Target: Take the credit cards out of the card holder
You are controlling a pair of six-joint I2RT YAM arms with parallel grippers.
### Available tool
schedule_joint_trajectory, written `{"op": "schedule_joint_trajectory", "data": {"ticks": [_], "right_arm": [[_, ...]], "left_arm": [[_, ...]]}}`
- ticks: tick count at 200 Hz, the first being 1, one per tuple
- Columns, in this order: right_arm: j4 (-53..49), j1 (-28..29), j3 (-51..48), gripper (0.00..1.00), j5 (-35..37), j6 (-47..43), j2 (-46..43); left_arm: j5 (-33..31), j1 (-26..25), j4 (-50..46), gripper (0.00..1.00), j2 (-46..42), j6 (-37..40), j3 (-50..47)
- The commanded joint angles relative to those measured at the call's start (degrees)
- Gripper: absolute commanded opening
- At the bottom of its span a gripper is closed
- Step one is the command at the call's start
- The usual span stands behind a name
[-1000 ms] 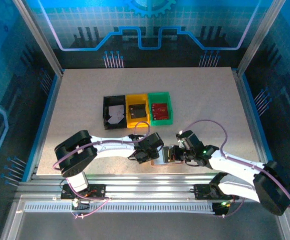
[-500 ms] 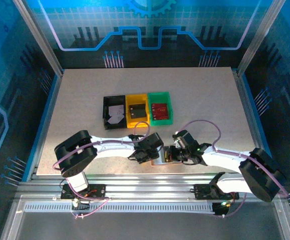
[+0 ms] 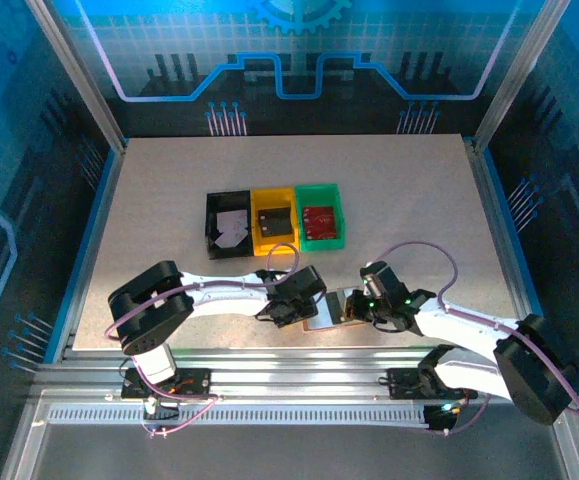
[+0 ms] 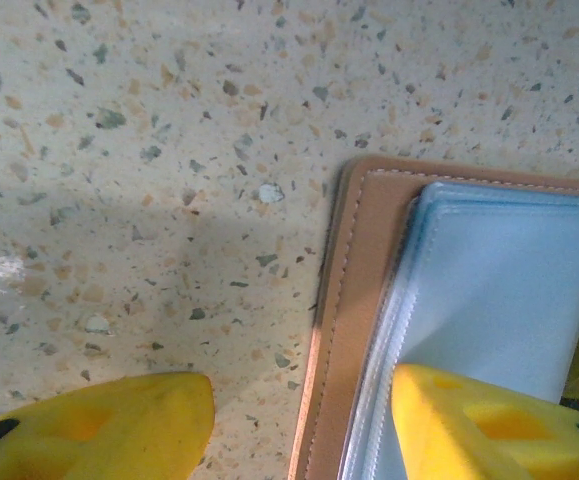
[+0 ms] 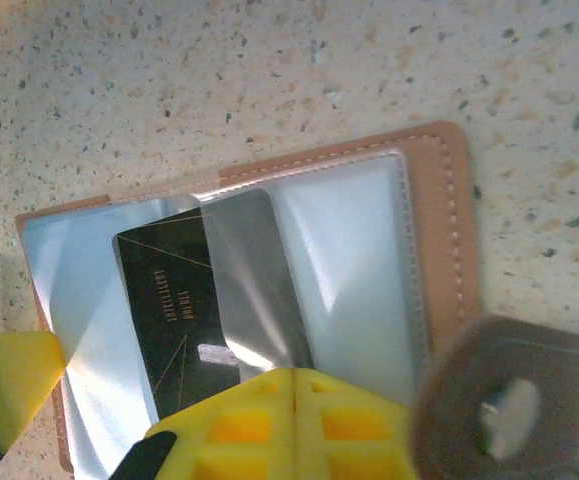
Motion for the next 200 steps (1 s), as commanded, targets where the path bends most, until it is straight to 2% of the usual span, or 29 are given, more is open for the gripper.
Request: {"op": "schedule_joint_trajectory", "data": {"ticks": [1, 40, 90, 126, 200], "right_arm": [[-4.9, -1.8, -2.0, 0.00, 2.6, -1.4, 0.4], [-1.0, -1.5, -1.1, 0.00, -4.6, -2.8, 0.2], [-5.6, -0.7, 1.9, 0.00, -4.3, -4.6, -3.5], [-6.4, -0.7, 2.8, 0.00, -4.7, -4.7, -5.6], [0.1, -0.8, 1.0, 0.00, -7.2, -4.8, -2.1]], "left_arm": [[17.3, -4.2, 28.4, 0.54, 19.0, -3.1, -10.0], [16.0, -4.2, 25.0, 0.54, 14.1, -1.7, -8.3], [12.1, -4.2, 19.9, 0.54, 4.5, 0.9, -5.3], [9.7, -4.3, 12.9, 0.54, -0.6, 4.0, 0.6], [9.6, -4.5, 13.0, 0.53, -0.1, 3.6, 8.3]]}}
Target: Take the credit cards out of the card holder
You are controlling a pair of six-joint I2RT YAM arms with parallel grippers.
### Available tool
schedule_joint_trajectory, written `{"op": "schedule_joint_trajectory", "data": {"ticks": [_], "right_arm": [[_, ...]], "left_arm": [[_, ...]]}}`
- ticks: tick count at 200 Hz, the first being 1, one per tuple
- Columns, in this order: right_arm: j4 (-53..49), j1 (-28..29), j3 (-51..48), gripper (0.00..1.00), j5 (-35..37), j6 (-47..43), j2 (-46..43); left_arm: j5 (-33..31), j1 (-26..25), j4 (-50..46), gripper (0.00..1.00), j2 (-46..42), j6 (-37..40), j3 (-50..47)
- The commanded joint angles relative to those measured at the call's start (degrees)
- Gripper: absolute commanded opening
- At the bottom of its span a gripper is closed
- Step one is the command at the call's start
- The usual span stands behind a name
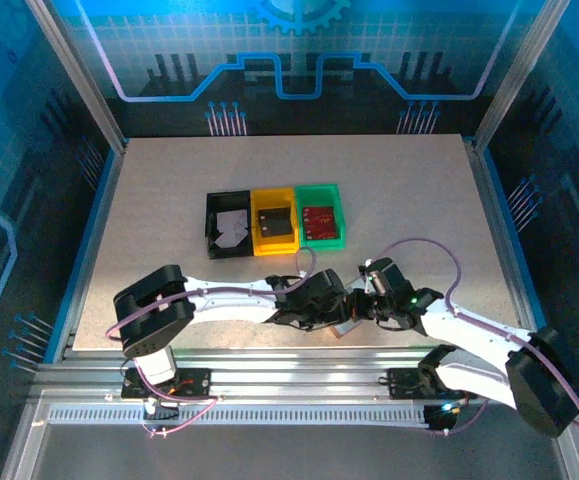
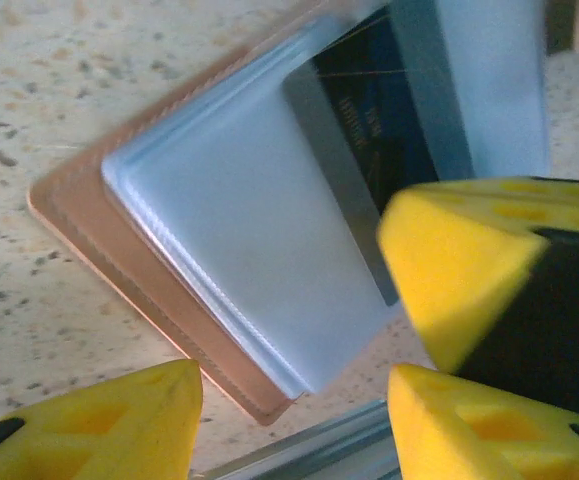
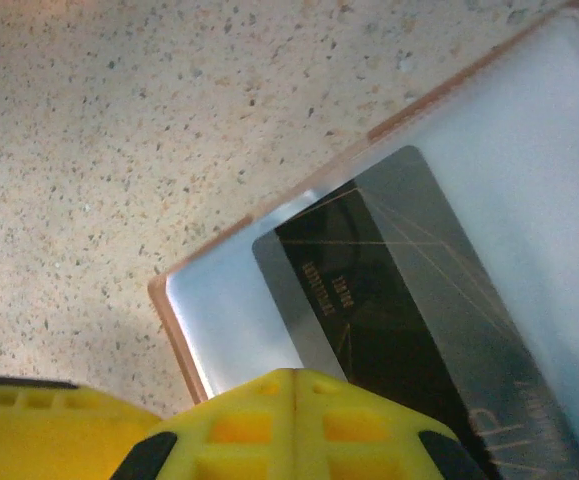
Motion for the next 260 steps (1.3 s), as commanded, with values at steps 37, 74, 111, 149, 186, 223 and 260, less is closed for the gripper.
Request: {"op": "schedule_joint_trajectory", "data": {"ticks": [37, 74, 111, 149, 186, 223, 260], "right_arm": [[1.6, -0.8, -1.2, 0.00, -1.0, -1.2, -1.1], [-3.7, -4.7, -0.1, 0.00, 1.0, -3.0, -4.5], [-5.0, -11.0, 1.1, 0.00, -0.9, -5.7, -2.2], [-4.5, -17.2, 1.8, 0.00, -3.6, -7.7, -0.4], [-4.4, -19.6, 1.5, 0.00, -4.2, -8.3, 2.2], [-5.1, -19.7, 1.1, 0.00, -3.4, -7.1, 2.7], [-6.0, -19.7, 0.4, 0.00, -3.1, -6.0, 2.4]], "left_arm": [[-0.6, 0.1, -3.6, 0.53, -1.4, 2.0, 4.6], [-3.2, 0.2, -3.1, 0.53, -5.5, 0.1, 0.3], [-6.1, -0.7, 0.7, 0.52, -8.1, -1.5, -0.6], [-7.0, -1.7, 2.9, 0.52, -4.8, -2.0, 3.2], [-6.5, -2.1, 5.9, 0.52, 0.6, -4.3, 5.0], [-6.5, -2.2, 10.4, 0.51, 5.5, -7.4, 5.3], [-6.6, -2.3, 13.4, 0.51, 9.8, -10.0, 5.4]]}}
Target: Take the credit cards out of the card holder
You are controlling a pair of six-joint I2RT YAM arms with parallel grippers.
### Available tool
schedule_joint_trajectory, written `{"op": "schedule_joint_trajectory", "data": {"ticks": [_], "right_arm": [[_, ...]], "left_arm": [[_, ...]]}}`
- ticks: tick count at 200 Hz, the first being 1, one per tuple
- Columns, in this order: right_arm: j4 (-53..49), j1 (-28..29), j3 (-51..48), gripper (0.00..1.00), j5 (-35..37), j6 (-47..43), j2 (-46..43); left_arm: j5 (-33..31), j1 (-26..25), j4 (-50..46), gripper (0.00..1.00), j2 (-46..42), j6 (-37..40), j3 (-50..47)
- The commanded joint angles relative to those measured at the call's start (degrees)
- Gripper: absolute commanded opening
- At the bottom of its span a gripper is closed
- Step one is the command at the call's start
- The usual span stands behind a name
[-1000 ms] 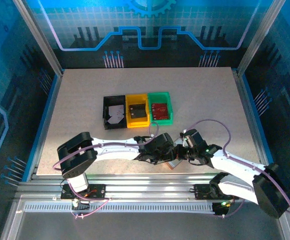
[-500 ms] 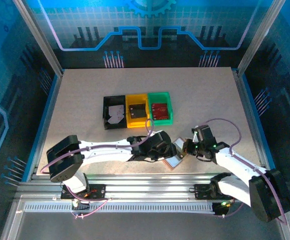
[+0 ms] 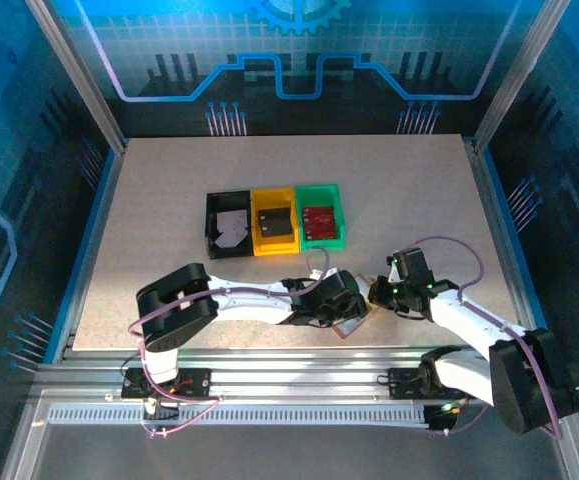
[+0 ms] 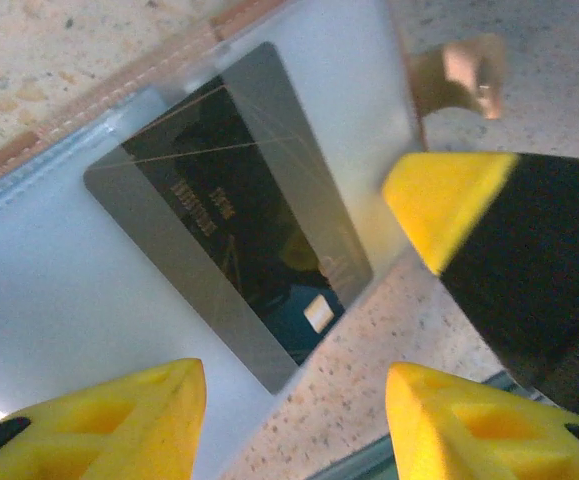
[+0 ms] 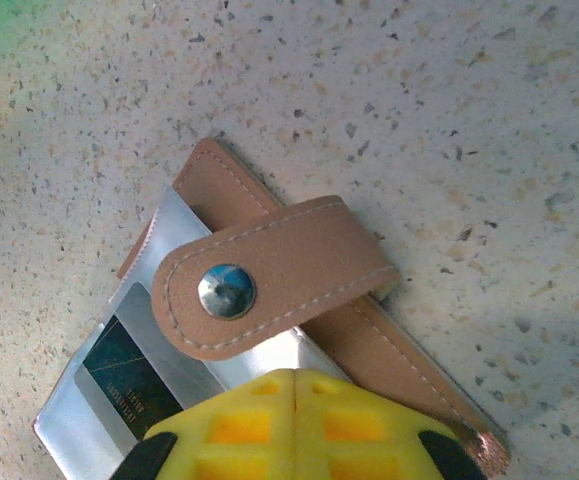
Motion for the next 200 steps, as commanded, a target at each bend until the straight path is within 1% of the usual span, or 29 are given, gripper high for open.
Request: {"op": "schedule_joint_trajectory", "data": {"ticks": [1, 26, 55, 75, 115, 163, 200], "right_arm": [[-2.1, -0.7, -0.1, 0.00, -0.2, 0.9, -0.1], [-2.4, -0.7, -0.6, 0.00, -0.6, 1.5, -0.5], [-4.0, -0.2, -0.8, 0.00, -0.6, 1.4, -1.5], [-5.2, 0.0, -0.8, 0.00, -0.9, 2.1, -1.7], [-4.1, 1.1, -2.3, 0.00, -1.9, 3.1, -1.1], [-3.2, 5.6, -3.1, 0.00, -1.5, 6.0, -1.1], [-3.3, 11.0, -3.0, 0.00, 0.8, 9.0, -2.3]], "left_arm": [[-1.0, -0.4, 3.5, 0.51, 2.5, -3.0, 1.3], [-1.0, -0.4, 4.7, 0.51, 4.6, -4.3, 1.1], [-2.6, -0.1, 3.7, 0.51, 4.8, -4.4, -0.5], [-2.8, 0.7, 3.3, 0.51, 4.5, -4.0, -1.9], [-2.4, 3.3, 1.1, 0.51, 3.3, -2.2, -4.4], [-2.6, 6.7, -3.5, 0.51, 0.4, 2.3, -6.3], [-2.4, 9.9, -8.5, 0.51, -3.3, 6.6, -6.9]]}}
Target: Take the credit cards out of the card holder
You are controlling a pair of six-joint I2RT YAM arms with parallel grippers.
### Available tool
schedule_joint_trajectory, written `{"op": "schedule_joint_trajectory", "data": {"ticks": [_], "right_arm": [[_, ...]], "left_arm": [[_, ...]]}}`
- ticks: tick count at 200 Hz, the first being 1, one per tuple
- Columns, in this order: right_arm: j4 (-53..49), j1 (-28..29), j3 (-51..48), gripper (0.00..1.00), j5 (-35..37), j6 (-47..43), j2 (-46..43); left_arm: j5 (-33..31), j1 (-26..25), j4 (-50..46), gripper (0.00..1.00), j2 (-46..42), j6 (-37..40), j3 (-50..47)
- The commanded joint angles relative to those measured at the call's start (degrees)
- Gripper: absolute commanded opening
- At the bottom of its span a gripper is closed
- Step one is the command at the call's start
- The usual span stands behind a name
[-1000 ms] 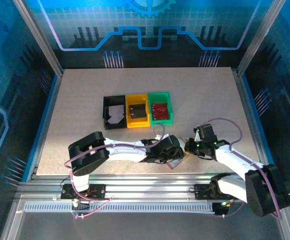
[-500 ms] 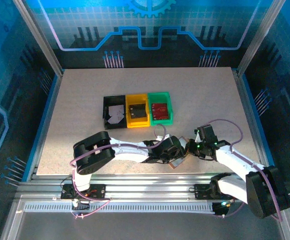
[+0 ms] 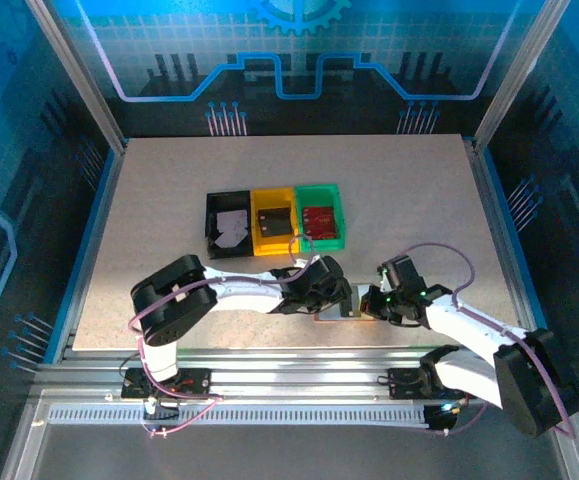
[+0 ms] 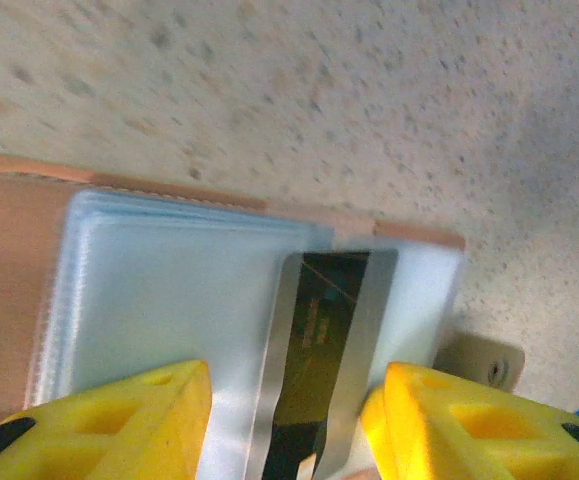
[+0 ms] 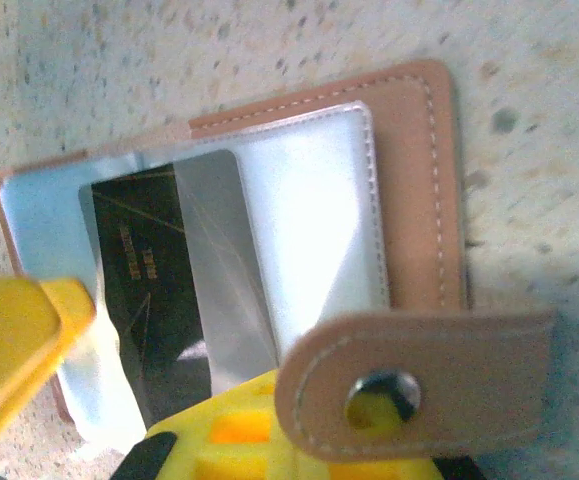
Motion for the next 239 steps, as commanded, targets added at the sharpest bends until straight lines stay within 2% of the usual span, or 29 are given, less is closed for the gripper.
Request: {"op": "schedule_joint_trajectory", "data": {"ticks": [1, 46, 107, 139, 170, 209, 239], "right_arm": [[-2.1, 2.9, -1.2, 0.00, 1.9, 2.9, -0.8], [-0.1, 4.0, -1.3, 0.00, 1.7, 3.8, 0.4], [-1.6, 4.7, 1.2, 0.00, 0.4, 2.6, -3.0], [-1.9, 4.7, 3.6, 0.00, 0.5, 1.8, -4.2], [1.7, 4.7, 5.9, 0.00, -3.0, 1.4, -0.5], [7.2, 4.8, 6.8, 0.00, -6.2, 2.5, 3.6], [8.9, 4.8, 6.9, 0.00, -5.8, 3.3, 4.7]], "left_arm": [[-1.5, 2.7, -10.9, 0.51, -2.0, 4.7, -2.6], [-2.5, 3.7, -17.0, 0.51, -7.1, 8.0, 1.4], [-2.2, 3.1, -17.9, 0.52, -9.4, 8.8, 6.3], [-1.3, 2.8, -17.3, 0.52, -7.8, 8.4, 7.3], [0.0, 2.7, -13.8, 0.52, -6.0, 6.7, 5.4], [-1.4, 3.0, -10.9, 0.52, -6.0, 4.4, 1.0], [-2.3, 3.1, -6.8, 0.52, -6.6, 1.4, -3.7]]}}
